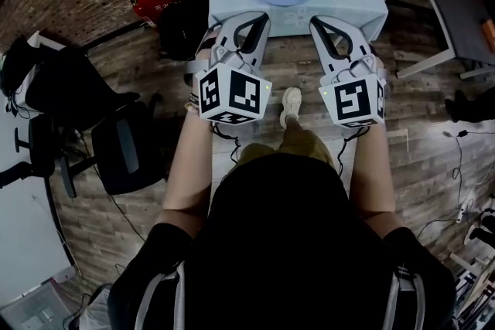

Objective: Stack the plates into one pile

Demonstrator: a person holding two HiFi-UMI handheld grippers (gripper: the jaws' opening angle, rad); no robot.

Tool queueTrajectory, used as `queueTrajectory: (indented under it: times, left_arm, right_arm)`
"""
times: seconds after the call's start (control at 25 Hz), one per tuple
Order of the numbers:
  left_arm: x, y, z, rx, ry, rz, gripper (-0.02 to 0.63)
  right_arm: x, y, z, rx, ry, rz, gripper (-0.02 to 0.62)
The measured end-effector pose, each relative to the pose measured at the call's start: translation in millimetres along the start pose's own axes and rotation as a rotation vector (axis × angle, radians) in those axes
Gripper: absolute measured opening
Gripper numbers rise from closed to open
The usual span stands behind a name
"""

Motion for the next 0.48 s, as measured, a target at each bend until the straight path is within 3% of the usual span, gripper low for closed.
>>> queueTrajectory:
  times: [0.48]
  left_arm:
    - [198.6, -71.6, -20.3, 0.002, -0.046, -0.003, 0.023]
  right_arm:
    - [132.1, 135.5, 114.7, 0.05, 0.037, 0.056, 0.035]
Point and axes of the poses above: the fingertips, and each gripper's own axes: x forward along the fingers, y to its right, z out of its underside, the point moved 2 cm from there along -x, backward along the fingers, and after that the axes turned 12 degrees about -x, right-handed, at the moved point
